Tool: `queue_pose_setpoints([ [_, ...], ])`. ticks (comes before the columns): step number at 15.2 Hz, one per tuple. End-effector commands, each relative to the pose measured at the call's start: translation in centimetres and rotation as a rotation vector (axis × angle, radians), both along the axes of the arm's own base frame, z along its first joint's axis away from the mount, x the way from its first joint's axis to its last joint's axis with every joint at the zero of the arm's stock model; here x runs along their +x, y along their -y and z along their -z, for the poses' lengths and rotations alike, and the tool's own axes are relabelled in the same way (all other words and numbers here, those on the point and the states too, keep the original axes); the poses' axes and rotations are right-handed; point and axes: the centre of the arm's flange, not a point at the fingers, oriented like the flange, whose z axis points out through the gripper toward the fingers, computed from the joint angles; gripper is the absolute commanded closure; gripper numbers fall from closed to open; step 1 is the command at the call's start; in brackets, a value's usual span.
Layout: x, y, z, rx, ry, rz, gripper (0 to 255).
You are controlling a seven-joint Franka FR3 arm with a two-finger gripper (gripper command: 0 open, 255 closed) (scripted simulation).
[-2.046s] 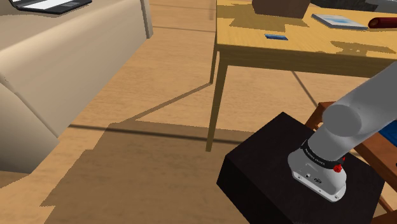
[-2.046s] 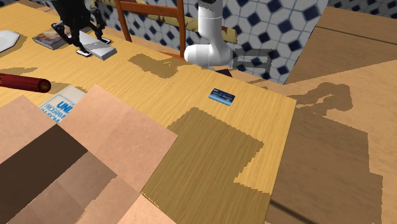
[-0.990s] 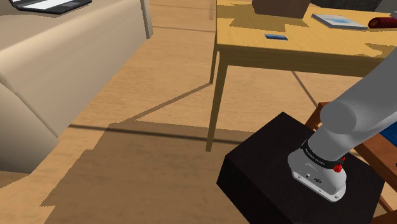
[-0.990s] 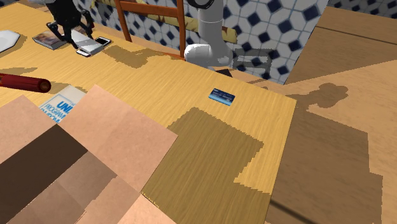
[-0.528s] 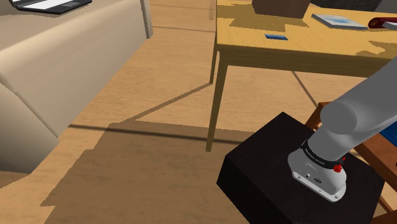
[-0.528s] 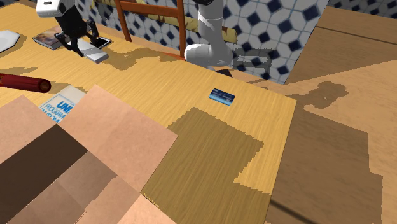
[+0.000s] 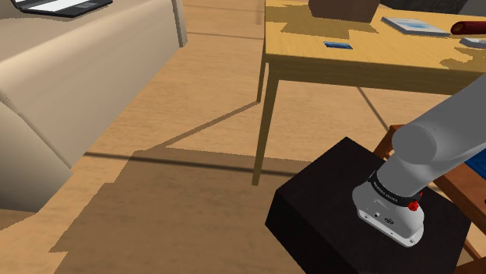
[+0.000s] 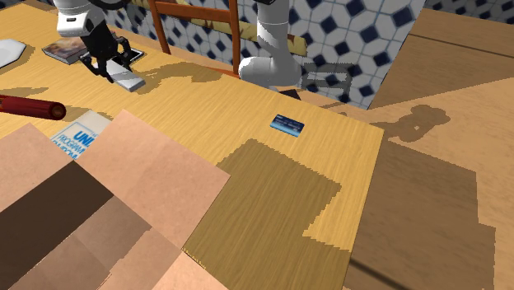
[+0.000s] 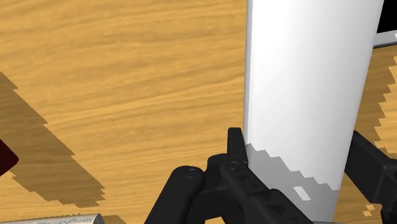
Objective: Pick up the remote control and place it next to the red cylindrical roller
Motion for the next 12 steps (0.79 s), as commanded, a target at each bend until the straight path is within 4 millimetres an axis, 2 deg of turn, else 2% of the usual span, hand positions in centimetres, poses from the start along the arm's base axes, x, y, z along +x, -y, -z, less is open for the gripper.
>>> queue_pose_setpoints([
  [1,0.0,0.0,0.1,0.000,0.000,0.000,255],
  [5,0.0,0.0,0.1,0.000,0.000,0.000,255],
  [6,0.0,0.0,0.1,0.000,0.000,0.000,0],
  [11,0.0,0.0,0.1,0.000,0.000,0.000,0],
  [12,0.0,0.0,-1.2,0.000,0.000,0.000,0],
])
